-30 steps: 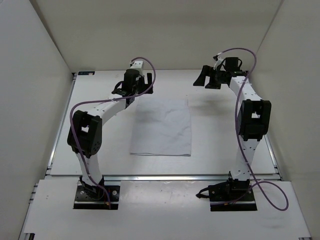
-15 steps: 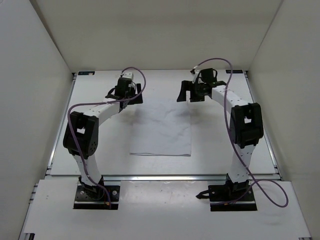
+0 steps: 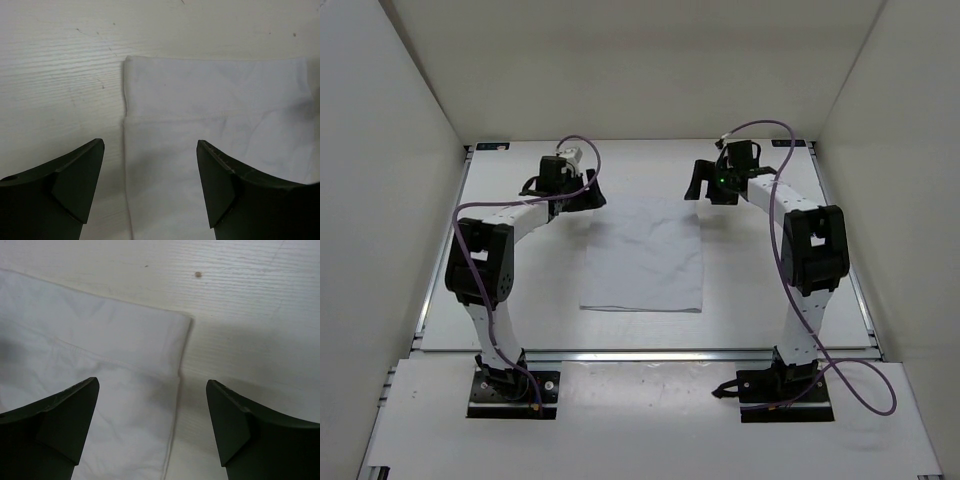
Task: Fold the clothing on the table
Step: Fold the skirt
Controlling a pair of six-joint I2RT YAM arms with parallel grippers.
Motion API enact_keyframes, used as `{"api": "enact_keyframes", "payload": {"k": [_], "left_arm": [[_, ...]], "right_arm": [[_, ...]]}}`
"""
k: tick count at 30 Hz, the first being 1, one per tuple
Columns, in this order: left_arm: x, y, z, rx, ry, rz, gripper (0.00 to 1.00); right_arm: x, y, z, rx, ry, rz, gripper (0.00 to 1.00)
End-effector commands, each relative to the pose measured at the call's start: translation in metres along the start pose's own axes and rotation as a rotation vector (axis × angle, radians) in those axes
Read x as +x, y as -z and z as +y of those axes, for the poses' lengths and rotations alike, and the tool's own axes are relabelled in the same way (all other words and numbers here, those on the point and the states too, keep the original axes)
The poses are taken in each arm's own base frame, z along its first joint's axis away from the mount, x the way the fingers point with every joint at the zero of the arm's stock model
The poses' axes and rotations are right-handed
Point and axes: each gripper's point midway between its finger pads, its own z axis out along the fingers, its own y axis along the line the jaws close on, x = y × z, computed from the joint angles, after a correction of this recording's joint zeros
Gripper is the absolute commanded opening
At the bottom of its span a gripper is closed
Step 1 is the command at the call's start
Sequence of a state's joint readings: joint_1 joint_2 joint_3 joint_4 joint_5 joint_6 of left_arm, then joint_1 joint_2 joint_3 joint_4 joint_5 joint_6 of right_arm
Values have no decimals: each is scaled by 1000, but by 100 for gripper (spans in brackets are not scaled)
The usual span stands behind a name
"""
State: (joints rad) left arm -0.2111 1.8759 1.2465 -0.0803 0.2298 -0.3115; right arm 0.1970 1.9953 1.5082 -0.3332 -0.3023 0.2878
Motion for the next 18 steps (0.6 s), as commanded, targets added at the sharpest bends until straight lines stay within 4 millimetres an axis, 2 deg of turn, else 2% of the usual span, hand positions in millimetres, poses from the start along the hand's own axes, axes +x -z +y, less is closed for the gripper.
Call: {"api": "enact_keyframes", "payload": {"k": [1,4,5,6,10,14,18], "left_arm": [[1,-12,-29,76,-71,12,85],[5,-24,-25,33,-60,21,83],[1,-26,-26,32,-46,10,82],[6,-29,-24,23,-35,11,81],[-1,-37,-15,-28,-19,-20,79],[-7,-43,-4,-51,11,-31,78],[-13,-46,-4,-57,7,-36,79]], "right_arm": [[-24,1,-4,-3,11,-59,84],[-26,-4,-7,-32,21,-59,80],[-21,-11,-4,-38,37,-43,79],[-15,-16,-4,-33,43,-21,79],[-10,-30,5,-43,91,6,80],[-12,-39,-3,-49,64,10,75],[-10,-46,-12,-35,31,23,68]]}}
